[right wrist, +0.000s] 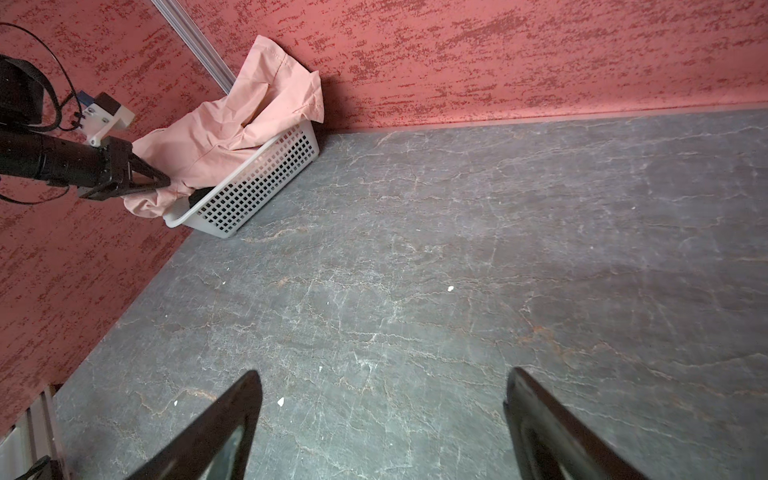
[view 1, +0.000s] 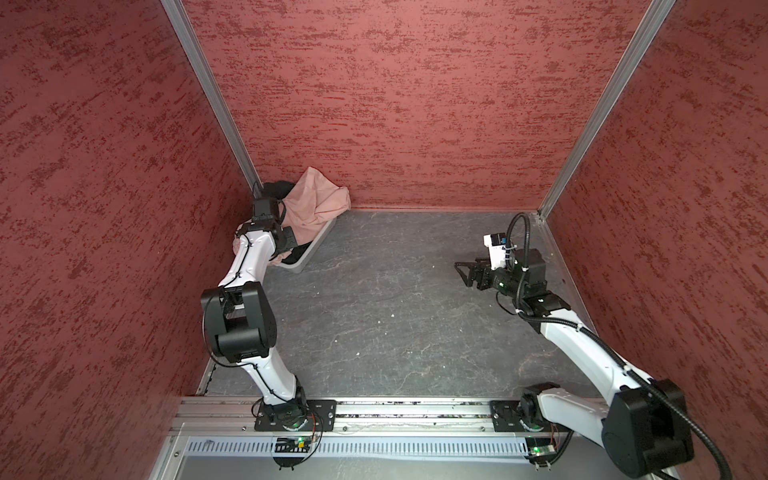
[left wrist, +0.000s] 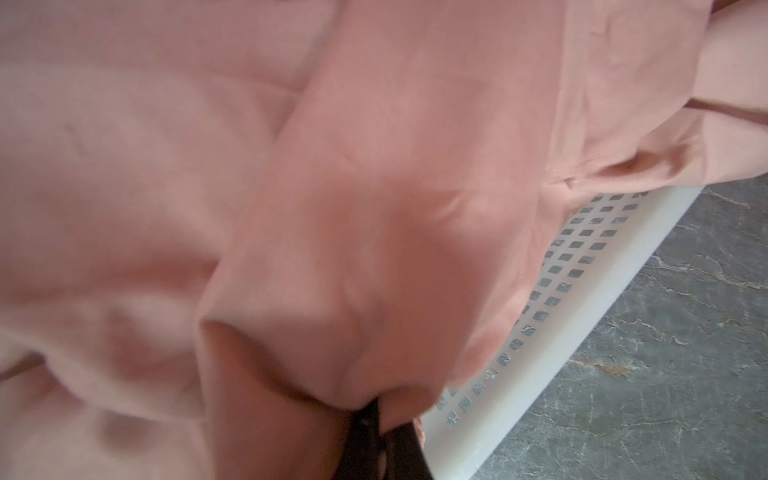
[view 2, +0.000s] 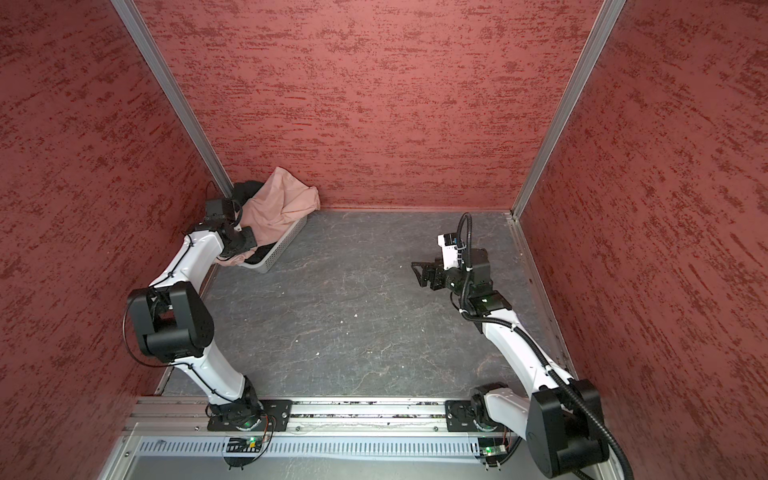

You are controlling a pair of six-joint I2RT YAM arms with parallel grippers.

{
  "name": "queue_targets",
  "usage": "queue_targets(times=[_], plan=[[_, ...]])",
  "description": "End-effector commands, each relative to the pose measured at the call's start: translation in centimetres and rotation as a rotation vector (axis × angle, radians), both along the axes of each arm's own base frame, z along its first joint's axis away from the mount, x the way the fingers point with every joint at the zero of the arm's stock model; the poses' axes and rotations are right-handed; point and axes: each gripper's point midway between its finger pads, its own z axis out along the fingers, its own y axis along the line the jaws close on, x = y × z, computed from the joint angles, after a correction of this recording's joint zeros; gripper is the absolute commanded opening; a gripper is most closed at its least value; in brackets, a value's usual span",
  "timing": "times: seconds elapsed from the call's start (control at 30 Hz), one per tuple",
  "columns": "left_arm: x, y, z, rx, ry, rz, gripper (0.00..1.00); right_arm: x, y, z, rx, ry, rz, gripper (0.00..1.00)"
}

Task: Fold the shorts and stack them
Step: 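Reach the left gripper into the basket and grasp the pink shorts, then lift the pink shorts out onto the table while the right gripper grasps them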

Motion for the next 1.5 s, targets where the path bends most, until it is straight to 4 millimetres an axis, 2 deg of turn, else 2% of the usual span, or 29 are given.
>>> queue_targets(times=[0.0, 0.07, 0.23, 0.4, 0.53, 0.6, 0.67, 0.8, 0.87, 0.97, 1.13, 1.2, 1.33, 1.43, 1.47], plan=[[0.9, -0.6, 3.5, -0.029, -0.104, -0.028, 0.00, 0.5, 0.4, 1.3, 0.011, -0.042, 0.014, 0.92], [0.7, -1.4, 5.4, -0.039, -0.144, -0.036, 0.00, 0.5, 0.5, 1.5, 0.018, -0.046, 0.016, 0.92], [0.0, -5.1, 10.5, -0.058, -0.208, -0.130, 0.00, 0.6, 0.4, 1.7, 0.018, -0.055, 0.009, 0.92], [-0.6, -12.5, 15.2, -0.048, -0.231, -0.319, 0.00, 1.1, 0.1, 2.1, 0.018, -0.077, -0.021, 0.92], [-1.8, -18.1, 20.0, -0.034, -0.286, -0.453, 0.00, 1.7, -0.1, 3.2, 0.022, -0.104, -0.040, 0.93], [-2.9, -20.9, 22.5, -0.016, -0.315, -0.529, 0.00, 1.9, -0.1, 4.0, 0.016, -0.122, -0.039, 0.93], [-4.5, -24.9, 24.9, -0.020, -0.355, -0.664, 0.00, 2.1, -0.2, 4.8, 0.000, -0.141, -0.042, 0.93], [-7.6, -31.5, 27.2, -0.036, -0.400, -0.848, 0.00, 2.3, -0.7, 6.5, -0.036, -0.180, -0.060, 0.94], [-8.9, -34.2, 27.3, -0.074, -0.399, -0.926, 0.00, 2.4, -1.4, 7.4, -0.061, -0.200, -0.095, 0.94], [-9.5, -36.3, 26.2, -0.172, -0.370, -0.959, 0.00, 2.5, -2.4, 8.2, -0.090, -0.204, -0.148, 0.95], [-9.4, -38.3, 21.9, -0.243, -0.319, -0.948, 0.00, 2.6, -3.3, 7.8, -0.119, -0.179, -0.182, 0.95], [-8.7, -37.7, 19.0, -0.237, -0.276, -0.901, 0.00, 2.6, -3.4, 7.0, -0.130, -0.148, -0.188, 0.95], [-6.8, -34.7, 11.9, -0.211, -0.172, -0.786, 0.00, 2.6, -3.3, 4.6, -0.150, -0.088, -0.179, 0.95], [-5.5, -31.6, 8.1, -0.213, -0.170, -0.704, 0.00, 2.1, -1.4, 2.3, -0.198, -0.035, -0.075, 0.91], [-5.2, -30.7, 7.4, -0.217, -0.173, -0.682, 0.04, 1.9, -0.6, 1.8, -0.231, -0.030, -0.057, 0.90]])
